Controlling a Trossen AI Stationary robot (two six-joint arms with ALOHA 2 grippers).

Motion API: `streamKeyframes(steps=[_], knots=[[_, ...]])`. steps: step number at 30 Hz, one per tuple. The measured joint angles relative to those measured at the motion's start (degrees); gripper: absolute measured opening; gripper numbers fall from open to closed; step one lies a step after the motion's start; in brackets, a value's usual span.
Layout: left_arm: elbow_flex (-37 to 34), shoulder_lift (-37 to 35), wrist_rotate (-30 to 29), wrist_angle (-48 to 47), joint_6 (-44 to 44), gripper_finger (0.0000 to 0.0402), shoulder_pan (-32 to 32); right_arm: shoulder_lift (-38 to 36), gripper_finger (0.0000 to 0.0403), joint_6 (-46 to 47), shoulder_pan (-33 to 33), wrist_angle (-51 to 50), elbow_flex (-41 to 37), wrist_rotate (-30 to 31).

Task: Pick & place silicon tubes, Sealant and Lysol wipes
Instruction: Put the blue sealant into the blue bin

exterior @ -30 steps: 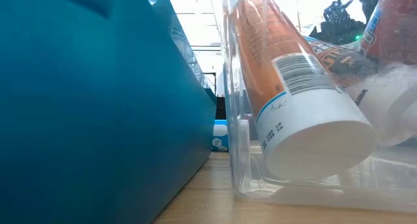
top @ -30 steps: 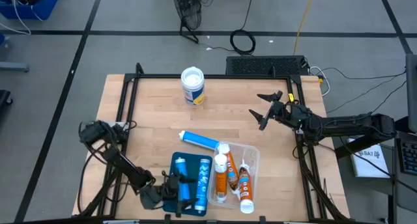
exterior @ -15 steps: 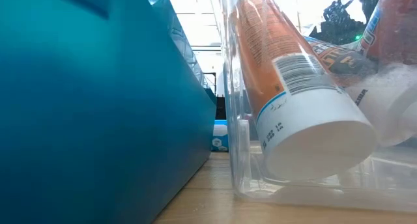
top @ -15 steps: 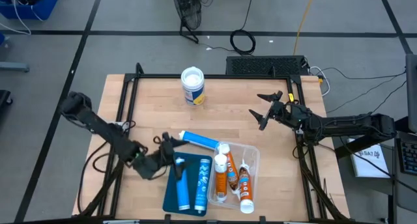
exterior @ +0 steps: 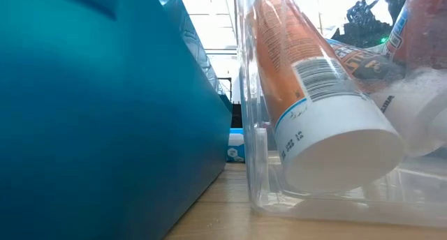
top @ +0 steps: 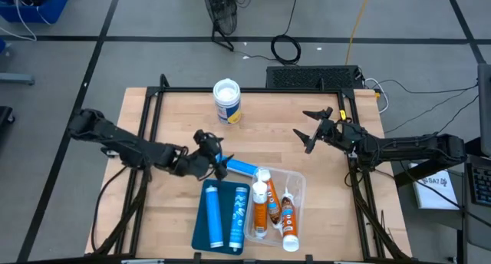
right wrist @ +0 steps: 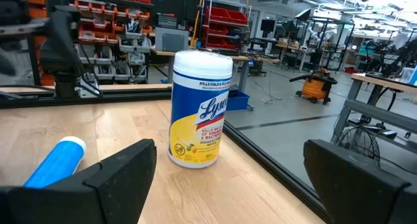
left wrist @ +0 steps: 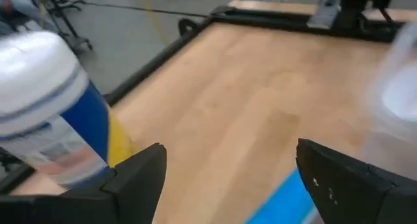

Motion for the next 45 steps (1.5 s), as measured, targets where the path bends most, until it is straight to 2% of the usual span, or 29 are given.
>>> streamKeyframes(steps=[7, 14, 21, 24, 35, 37, 42, 45], knots=[[0.1, -0.1, 0.7, 0.1, 1.5, 0.0338, 5.9, 0.0, 0.0364, 0.0, 0.0, 0.0, 0.0, 0.0], [0.1, -0.1, 9.0, 0.1, 1.5, 0.0337, 12.3, 0.0, 0.0364, 0.0, 0.0, 0.0, 0.0, 0.0], [0.1, -0.1, 9.3, 0.1, 2.8, 0.0337, 18.2, 0.0, 0.0364, 0.0, 0.0, 0.0, 0.0, 0.0], [0.1, -0.1, 11.1, 0.1, 2.1, 0.0337, 20.7, 0.0, 0.0364, 0.0, 0.0, 0.0, 0.0, 0.0], [0.1, -0.1, 14.3, 0.1, 1.7, 0.0337, 26.1, 0.0, 0.0364, 0.0, 0.0, 0.0, 0.0, 0.0], [0.1, -0.1, 16.8, 0.1, 2.8, 0.0337, 27.0, 0.0, 0.0364, 0.0, 0.0, 0.0, 0.0, 0.0], [0.1, -0.1, 28.7, 0.2, 1.2, 0.0337, 29.6, 0.0, 0.0364, 0.0, 0.0, 0.0, 0.0, 0.0], [0.1, -0.1, 31.7, 0.1, 0.8, 0.0337, 30.8, 0.0, 0.0364, 0.0, 0.0, 0.0, 0.0, 0.0]])
